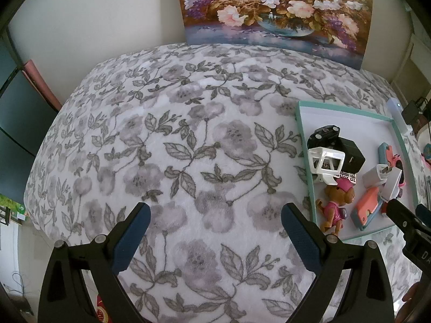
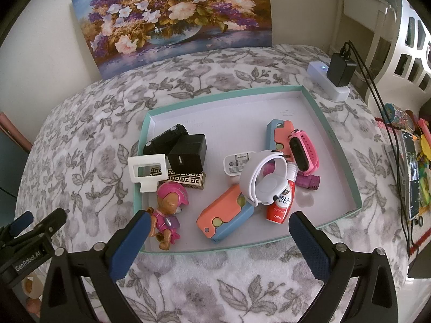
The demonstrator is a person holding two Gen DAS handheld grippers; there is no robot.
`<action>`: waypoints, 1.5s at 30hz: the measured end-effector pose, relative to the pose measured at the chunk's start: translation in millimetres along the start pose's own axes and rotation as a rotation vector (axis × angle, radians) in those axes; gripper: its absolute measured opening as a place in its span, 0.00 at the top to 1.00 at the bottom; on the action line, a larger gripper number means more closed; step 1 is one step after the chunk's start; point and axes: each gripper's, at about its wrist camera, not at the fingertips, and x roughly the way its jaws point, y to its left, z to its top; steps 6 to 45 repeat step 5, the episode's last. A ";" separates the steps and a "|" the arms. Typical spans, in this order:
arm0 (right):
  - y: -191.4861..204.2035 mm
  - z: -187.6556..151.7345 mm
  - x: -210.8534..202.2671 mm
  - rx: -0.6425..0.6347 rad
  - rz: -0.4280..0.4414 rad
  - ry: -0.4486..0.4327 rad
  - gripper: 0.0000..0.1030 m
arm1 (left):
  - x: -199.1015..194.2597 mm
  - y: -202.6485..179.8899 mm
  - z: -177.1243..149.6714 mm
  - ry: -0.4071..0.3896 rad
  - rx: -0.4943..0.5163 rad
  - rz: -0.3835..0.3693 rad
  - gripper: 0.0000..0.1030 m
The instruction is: Organize rigid objects
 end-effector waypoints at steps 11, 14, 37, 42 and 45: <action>0.4 0.4 0.0 0.000 -0.001 0.000 0.00 | -0.7 0.0 -0.1 0.001 -0.004 -0.003 0.05; 0.4 0.4 0.0 0.000 -0.001 0.000 0.00 | -0.7 0.0 -0.1 0.001 -0.004 -0.003 0.05; 0.4 0.4 0.0 0.000 -0.001 0.000 0.00 | -0.7 0.0 -0.1 0.001 -0.004 -0.003 0.05; 0.4 0.4 0.0 0.000 -0.001 0.000 0.00 | -0.7 0.0 -0.1 0.001 -0.004 -0.003 0.05; 0.4 0.4 0.0 0.000 -0.001 0.000 0.00 | -0.7 0.0 -0.1 0.001 -0.004 -0.003 0.05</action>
